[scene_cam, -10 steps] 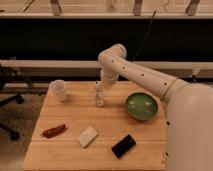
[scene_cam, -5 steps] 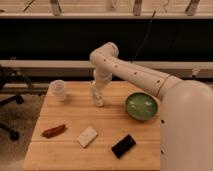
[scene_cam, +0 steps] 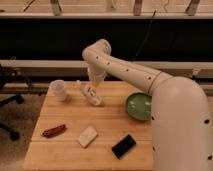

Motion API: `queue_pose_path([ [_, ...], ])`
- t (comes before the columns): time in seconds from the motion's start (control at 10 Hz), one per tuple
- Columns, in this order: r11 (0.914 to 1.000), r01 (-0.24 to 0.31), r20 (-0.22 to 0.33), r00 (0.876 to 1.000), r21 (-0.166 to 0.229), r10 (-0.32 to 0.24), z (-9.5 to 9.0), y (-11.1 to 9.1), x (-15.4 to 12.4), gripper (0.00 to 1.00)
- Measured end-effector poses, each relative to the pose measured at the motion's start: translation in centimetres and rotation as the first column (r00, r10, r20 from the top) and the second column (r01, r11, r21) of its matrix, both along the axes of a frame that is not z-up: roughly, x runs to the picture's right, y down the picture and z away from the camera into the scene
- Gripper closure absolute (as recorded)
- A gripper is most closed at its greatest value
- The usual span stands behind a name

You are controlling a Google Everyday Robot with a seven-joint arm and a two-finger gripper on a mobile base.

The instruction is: Knock the bottle over

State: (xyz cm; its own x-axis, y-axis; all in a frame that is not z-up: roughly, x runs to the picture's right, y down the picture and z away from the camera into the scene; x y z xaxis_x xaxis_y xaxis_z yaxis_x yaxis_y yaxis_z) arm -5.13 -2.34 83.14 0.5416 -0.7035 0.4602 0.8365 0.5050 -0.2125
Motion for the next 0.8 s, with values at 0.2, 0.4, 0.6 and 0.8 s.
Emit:
queue_pose_path([
  [0.2, 0.9999, 0.012, 0.01, 1.0, 0.006, -0.012, -0.1, -0.6, -0.6, 0.82],
  [0.4, 0.9997, 0.022, 0.021, 1.0, 0.013, -0.023, -0.1, -0.9, -1.0, 0.82],
  [0.6, 0.9997, 0.006, 0.045, 0.999, 0.024, -0.007, -0.6, -0.9, -1.6, 0.82],
  [0.8, 0.9998, 0.005, 0.029, 1.0, 0.021, -0.005, -0.4, -1.0, -0.5, 0.82],
])
